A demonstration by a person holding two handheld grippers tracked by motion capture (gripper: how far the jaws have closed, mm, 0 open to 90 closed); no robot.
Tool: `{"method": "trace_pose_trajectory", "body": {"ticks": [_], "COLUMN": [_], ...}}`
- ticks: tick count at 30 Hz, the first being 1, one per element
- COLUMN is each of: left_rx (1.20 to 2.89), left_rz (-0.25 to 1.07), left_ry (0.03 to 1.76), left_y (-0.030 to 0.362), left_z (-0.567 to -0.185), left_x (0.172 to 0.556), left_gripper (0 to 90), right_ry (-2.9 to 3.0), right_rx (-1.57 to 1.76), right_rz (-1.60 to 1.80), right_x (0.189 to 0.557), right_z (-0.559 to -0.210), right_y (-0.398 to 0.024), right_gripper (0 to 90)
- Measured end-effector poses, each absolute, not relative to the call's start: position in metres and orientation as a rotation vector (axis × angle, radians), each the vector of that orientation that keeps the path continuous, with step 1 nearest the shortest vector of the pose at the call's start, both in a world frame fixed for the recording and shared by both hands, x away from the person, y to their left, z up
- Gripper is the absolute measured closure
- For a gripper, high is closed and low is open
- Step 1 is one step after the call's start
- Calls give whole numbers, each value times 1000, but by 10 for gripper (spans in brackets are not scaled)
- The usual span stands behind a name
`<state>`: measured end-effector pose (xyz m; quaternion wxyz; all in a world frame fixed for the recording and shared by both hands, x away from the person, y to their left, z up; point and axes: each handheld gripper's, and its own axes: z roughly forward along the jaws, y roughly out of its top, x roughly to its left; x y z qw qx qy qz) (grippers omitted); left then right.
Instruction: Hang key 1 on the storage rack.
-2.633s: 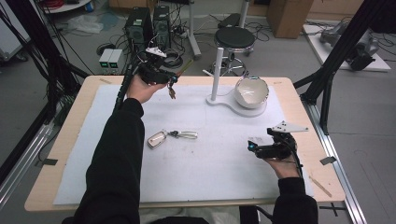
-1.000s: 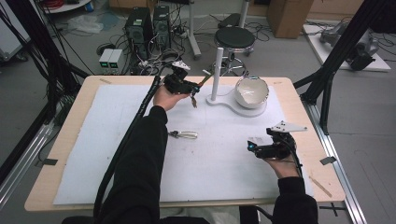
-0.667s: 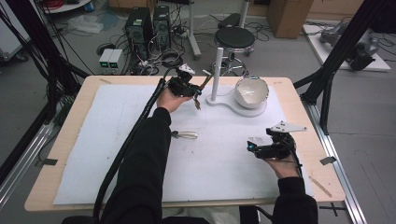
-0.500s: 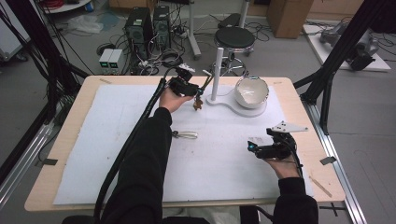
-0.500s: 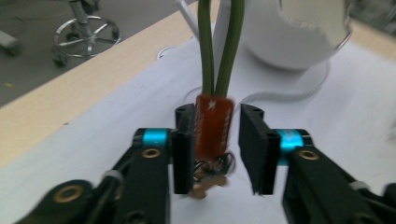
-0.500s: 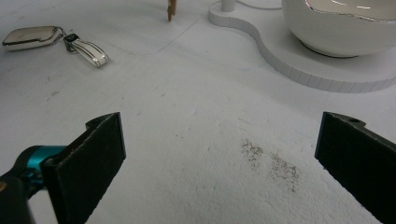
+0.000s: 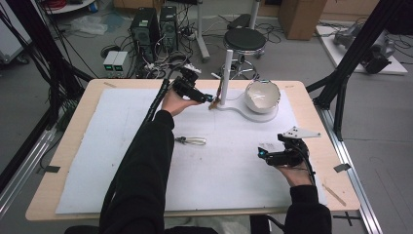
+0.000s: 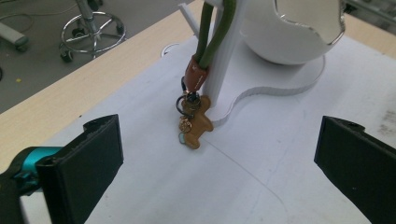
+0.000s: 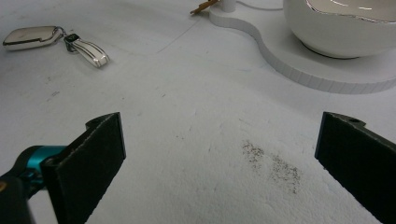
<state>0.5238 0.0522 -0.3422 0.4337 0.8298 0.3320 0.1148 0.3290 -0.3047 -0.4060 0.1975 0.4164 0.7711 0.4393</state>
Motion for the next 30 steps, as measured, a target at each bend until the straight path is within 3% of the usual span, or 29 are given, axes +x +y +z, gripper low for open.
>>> {"method": "trace_pose_trajectory", "body": {"ticks": [12, 30], "left_rx": [2090, 2120], "left_rz": [296, 323], "left_ry": [799, 845], "left_y": [63, 95], "left_z": [-328, -337], "left_x": [510, 494], "left_gripper": [17, 17], "right_ry": [2164, 2174], "right_rx": [1167, 1165], "right_rz": [1227, 1205], "right_x": [330, 330], "right_z": [-407, -408], "right_y": [-305, -304], "right_gripper": [8, 8]}}
